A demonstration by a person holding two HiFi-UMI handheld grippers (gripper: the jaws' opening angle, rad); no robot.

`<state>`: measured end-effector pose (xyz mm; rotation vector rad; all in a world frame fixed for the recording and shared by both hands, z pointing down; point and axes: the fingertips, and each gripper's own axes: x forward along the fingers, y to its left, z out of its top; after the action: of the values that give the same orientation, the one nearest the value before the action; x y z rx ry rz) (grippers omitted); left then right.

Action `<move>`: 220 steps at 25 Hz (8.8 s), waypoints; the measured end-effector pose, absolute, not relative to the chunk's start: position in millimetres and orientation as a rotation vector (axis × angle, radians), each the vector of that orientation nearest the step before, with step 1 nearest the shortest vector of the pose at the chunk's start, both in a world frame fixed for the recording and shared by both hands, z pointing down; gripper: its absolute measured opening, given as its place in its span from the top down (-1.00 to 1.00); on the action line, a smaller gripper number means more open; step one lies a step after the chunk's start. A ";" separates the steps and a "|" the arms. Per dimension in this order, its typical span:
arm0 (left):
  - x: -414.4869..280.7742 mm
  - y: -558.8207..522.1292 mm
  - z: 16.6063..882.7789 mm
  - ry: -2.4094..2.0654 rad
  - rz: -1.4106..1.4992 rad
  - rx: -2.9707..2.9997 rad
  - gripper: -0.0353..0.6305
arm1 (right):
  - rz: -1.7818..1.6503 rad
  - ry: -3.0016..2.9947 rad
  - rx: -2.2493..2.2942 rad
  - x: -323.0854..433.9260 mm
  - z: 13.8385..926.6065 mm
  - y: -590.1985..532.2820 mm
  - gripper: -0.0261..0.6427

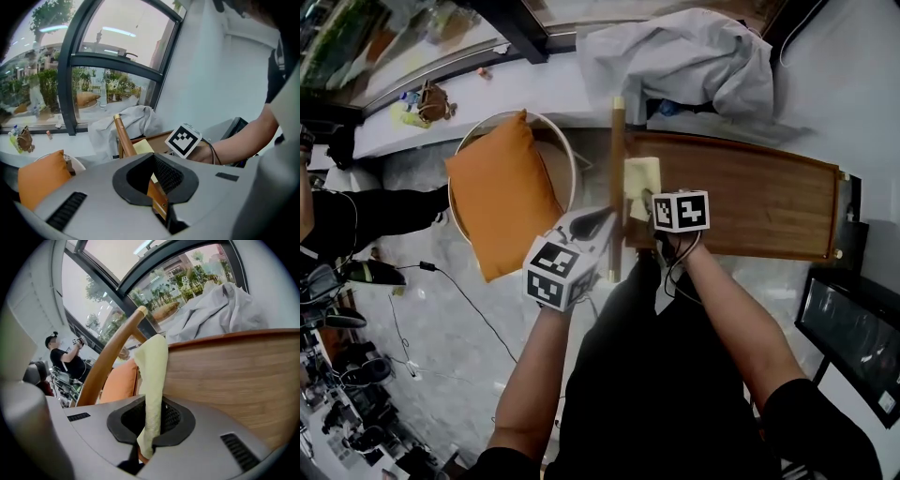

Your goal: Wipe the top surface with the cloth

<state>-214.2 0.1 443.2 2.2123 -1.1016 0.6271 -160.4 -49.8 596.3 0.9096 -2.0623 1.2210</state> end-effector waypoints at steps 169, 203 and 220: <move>-3.5 21.9 443.6 -0.775 0.619 2.296 0.87 | 1.182 -1.692 1.266 153.1 630.4 -17.3 0.83; 118.3 22.3 455.2 -0.725 0.648 2.315 0.87 | 1.128 -1.412 1.642 404.7 610.0 -21.6 0.83; 5.3 28.8 437.2 -0.913 0.604 2.258 0.87 | 1.110 -1.914 1.372 192.4 546.3 -35.7 0.83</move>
<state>5.3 28.8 437.2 2.2576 -0.9125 0.6038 192.4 -35.7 546.3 1.3722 -1.9144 1.1100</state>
